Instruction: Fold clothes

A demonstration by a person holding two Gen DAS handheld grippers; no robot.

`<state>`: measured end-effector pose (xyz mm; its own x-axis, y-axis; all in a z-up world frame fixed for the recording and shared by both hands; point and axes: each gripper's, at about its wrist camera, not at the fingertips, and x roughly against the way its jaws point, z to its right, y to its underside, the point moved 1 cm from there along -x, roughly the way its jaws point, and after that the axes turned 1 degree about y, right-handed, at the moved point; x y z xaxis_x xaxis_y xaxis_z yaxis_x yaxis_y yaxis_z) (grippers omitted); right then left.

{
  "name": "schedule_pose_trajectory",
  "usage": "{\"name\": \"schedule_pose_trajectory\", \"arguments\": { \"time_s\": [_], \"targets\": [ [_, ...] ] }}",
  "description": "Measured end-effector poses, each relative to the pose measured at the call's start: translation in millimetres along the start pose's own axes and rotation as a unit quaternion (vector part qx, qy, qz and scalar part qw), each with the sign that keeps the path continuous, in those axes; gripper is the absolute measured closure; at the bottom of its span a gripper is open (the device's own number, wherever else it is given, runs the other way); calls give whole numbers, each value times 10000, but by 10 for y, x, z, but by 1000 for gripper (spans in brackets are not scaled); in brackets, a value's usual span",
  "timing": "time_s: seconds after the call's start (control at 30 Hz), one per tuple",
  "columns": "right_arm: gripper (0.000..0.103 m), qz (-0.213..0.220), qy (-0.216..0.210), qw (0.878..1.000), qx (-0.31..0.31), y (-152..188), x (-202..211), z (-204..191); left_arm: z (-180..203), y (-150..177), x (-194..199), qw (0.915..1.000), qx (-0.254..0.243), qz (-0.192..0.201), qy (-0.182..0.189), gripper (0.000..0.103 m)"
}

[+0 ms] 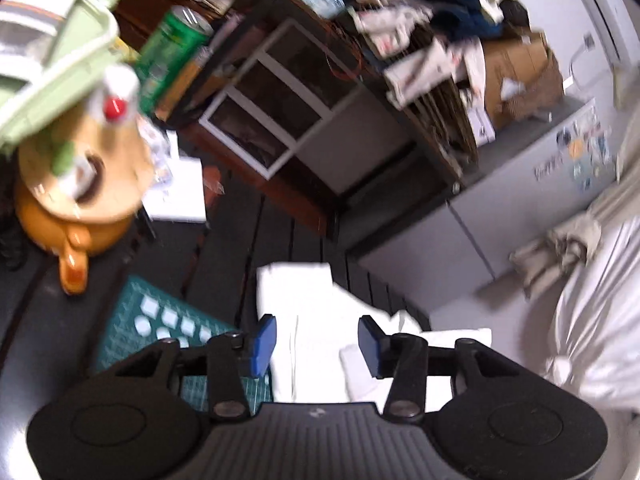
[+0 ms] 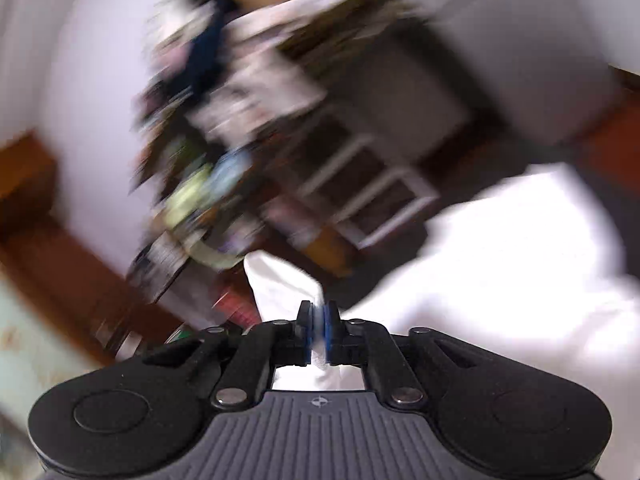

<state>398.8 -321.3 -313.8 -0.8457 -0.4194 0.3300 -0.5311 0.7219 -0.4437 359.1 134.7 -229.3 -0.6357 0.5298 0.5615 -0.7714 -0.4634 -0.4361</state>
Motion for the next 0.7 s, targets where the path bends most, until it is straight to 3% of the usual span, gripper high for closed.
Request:
{"name": "schedule_pose_trajectory", "arguments": {
  "time_s": [0.03,0.1,0.17,0.27,0.3,0.33,0.37,0.4,0.47,0.53,0.6,0.7],
  "targets": [
    [60,-155,4,9985,-526,-19,-25,261,-8,62,-54,9999,87,-105,-15,59],
    [56,-360,-12,9924,-1174,-30,-62,588,-8,165,-124,9995,119,-282,-19,59],
    [55,-513,15,9894,-1359,-2,-90,704,8,255,-178,9991,91,-424,-37,59],
    [52,-705,235,9923,-989,-37,-162,611,76,372,-237,9983,-56,-568,-76,59],
    [53,-769,308,9928,-865,-48,-186,581,87,402,-249,9983,-112,-566,-107,59],
    [65,-833,382,9930,-741,-60,-209,550,125,417,-266,9982,-201,-553,-134,59],
    [90,-896,455,9930,-617,-71,-233,519,163,433,-283,9980,-292,-540,-162,59],
    [97,-960,531,9928,-487,-84,-257,487,219,450,-301,9976,-426,-521,-191,59],
    [98,-919,645,9936,-141,-158,-232,374,340,495,-329,9963,-690,-493,-155,59],
    [98,-668,467,9966,70,-219,-106,285,456,549,-356,9941,-971,-465,-105,59],
    [98,-436,628,9956,547,-324,19,183,512,589,-382,9928,-1103,-456,-100,59],
    [91,-437,1039,9892,935,-415,68,274,549,636,-460,9925,-1103,-522,-100,59]
  ]
}}
